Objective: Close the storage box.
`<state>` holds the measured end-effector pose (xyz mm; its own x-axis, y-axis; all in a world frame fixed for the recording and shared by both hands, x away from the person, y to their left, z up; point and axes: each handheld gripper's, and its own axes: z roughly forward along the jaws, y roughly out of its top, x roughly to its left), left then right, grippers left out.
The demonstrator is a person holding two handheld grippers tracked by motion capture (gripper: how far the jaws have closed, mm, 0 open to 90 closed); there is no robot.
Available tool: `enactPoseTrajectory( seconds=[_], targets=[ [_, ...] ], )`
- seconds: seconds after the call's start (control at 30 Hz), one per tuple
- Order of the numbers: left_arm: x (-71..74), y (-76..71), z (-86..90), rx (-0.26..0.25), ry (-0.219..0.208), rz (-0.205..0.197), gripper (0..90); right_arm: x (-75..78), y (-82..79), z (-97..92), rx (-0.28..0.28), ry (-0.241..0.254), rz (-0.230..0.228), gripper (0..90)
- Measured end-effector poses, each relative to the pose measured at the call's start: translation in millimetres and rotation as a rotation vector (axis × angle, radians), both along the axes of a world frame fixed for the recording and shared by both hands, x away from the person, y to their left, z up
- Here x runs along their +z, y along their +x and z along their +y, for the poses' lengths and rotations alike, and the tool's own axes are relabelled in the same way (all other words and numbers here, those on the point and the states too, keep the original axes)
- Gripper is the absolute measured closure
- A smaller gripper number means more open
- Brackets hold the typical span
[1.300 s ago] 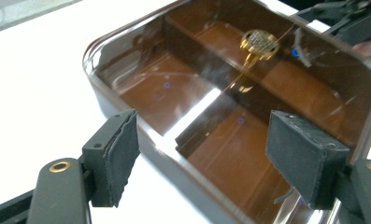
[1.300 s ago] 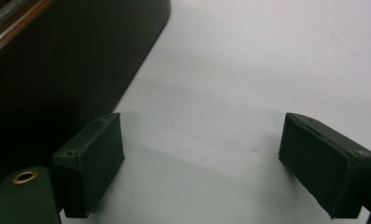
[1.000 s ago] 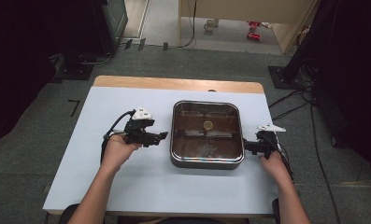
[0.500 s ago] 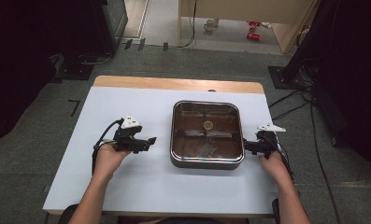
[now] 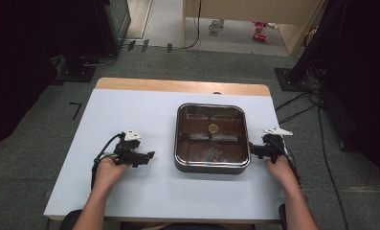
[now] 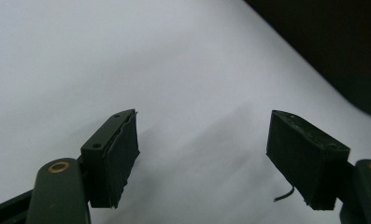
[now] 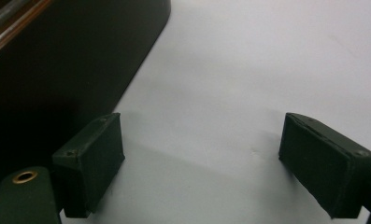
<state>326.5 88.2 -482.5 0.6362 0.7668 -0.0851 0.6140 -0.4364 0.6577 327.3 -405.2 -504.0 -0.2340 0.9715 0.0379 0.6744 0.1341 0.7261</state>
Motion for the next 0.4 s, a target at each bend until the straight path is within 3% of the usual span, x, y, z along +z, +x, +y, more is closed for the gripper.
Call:
enactPoseTrajectory(
  seconds=[0.23, 0.4],
  targets=[
    [-4.7, -1.5, 0.2, -0.036, 0.009, -0.012, 21.9, 0.0, 0.0, 0.0, 0.000, 0.000, 0.000, 13.4],
    [-5.5, -2.7, -1.5, -0.028, 0.012, -0.018, 20.0, 0.0, 0.0, 0.0, 0.000, 0.000, 0.000, 13.4]
  ],
)
